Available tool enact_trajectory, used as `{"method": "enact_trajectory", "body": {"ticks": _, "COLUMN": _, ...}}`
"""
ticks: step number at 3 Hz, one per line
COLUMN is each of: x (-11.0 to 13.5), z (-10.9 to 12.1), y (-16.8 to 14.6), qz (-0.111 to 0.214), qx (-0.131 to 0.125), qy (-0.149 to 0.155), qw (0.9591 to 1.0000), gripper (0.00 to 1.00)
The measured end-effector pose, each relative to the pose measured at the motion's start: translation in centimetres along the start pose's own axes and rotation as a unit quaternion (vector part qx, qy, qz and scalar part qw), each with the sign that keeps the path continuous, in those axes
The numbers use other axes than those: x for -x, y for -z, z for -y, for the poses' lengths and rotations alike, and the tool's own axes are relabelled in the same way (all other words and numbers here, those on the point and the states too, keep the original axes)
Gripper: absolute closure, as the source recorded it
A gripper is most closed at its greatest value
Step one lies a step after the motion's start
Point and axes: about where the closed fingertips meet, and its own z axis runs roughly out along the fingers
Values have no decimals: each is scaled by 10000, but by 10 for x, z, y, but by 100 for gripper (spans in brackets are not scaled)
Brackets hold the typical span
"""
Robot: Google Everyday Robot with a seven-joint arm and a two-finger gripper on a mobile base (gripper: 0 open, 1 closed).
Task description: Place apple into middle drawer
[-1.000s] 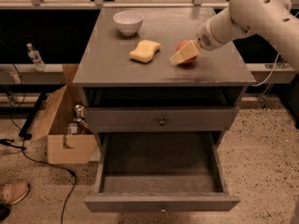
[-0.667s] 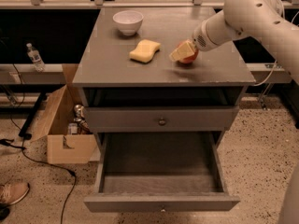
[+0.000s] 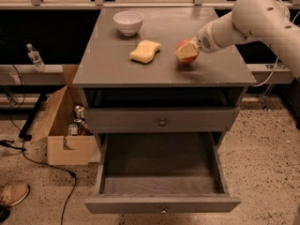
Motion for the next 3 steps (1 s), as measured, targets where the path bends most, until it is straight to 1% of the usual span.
{"method": "enact_trajectory", "body": {"ticks": 1, "x": 1, "z": 5, "y": 21, "qz": 237, "qx": -16, "qy": -55, "qw": 9997, "gripper": 100}}
{"method": "enact_trajectory", "body": {"ticks": 2, "x": 1, "z": 5, "y": 21, "qz": 236, "qx": -15, "qy": -55, "qw": 9997, "gripper": 100}}
{"method": "enact_trajectory", "body": {"ticks": 3, "x": -10, "z": -11, "y": 54, "qz": 220, "qx": 71, "qy": 22, "qw": 9997, "gripper": 100}}
